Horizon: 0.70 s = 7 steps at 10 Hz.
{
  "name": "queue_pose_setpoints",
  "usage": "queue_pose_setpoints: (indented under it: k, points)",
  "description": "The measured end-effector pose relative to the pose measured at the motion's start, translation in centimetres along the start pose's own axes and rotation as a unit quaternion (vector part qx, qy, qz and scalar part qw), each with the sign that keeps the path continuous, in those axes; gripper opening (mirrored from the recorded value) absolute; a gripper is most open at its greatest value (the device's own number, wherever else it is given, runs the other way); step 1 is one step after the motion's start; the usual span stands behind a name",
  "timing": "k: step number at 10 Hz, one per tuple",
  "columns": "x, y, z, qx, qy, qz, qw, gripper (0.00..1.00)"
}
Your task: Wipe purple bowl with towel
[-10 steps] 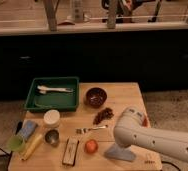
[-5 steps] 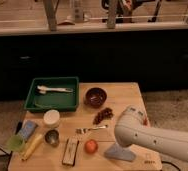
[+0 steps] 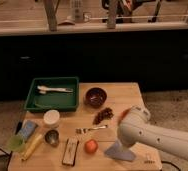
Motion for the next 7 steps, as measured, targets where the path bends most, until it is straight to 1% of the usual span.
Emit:
queue_pose_setpoints:
  k: [1, 2, 4, 7]
  points:
    - [0.2, 0.2, 1.0, -0.006, -0.011, 0.001, 0.9999, 0.77]
    - [0.2, 0.4, 1.5, -0.011, -0.019, 0.001, 0.9997, 0.80]
    - [-0.1, 0.6, 2.6, -0.019, -0.031, -0.006, 0.9993, 0.80]
    - [-0.1, 0.6, 3.5, -0.021, -0.044, -0.008, 0.9988, 0.80]
